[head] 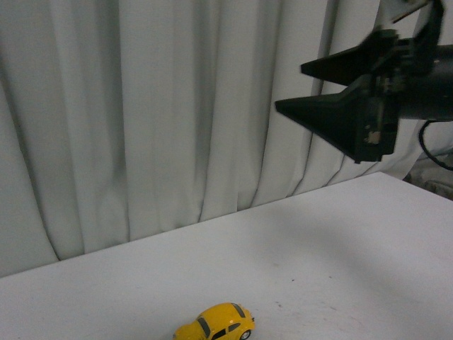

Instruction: Wind up and store yellow beetle toy

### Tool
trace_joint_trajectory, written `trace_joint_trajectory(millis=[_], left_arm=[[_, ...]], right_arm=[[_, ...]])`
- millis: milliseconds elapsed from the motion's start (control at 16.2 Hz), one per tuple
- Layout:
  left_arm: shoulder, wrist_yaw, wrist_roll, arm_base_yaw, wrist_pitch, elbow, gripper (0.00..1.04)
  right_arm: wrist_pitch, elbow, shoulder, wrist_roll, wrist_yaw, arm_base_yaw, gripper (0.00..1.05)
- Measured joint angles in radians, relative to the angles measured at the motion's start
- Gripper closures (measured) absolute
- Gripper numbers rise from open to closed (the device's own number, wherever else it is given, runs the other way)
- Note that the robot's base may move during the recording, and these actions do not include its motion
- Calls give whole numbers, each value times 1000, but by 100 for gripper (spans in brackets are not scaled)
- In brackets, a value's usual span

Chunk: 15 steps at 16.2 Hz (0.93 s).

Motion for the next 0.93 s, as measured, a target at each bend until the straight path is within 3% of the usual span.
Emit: trace_joint_trajectory(millis=[247,371,494,680,927], left_arm=[[0,0,0,0,0,0,7],[0,0,0,0,0,0,7],[0,0,0,0,0,0,7],[0,0,0,0,0,0,7],[0,0,0,0,0,0,7]], right_arm=[[-503,220,158,-393,64,146,7],[-803,354,275,-639,172,213,7],[-1011,459,384,-835,299,257,7],[-1110,563,573,-1007,467,311,7],[-1147,650,716,-1048,545,366,7]])
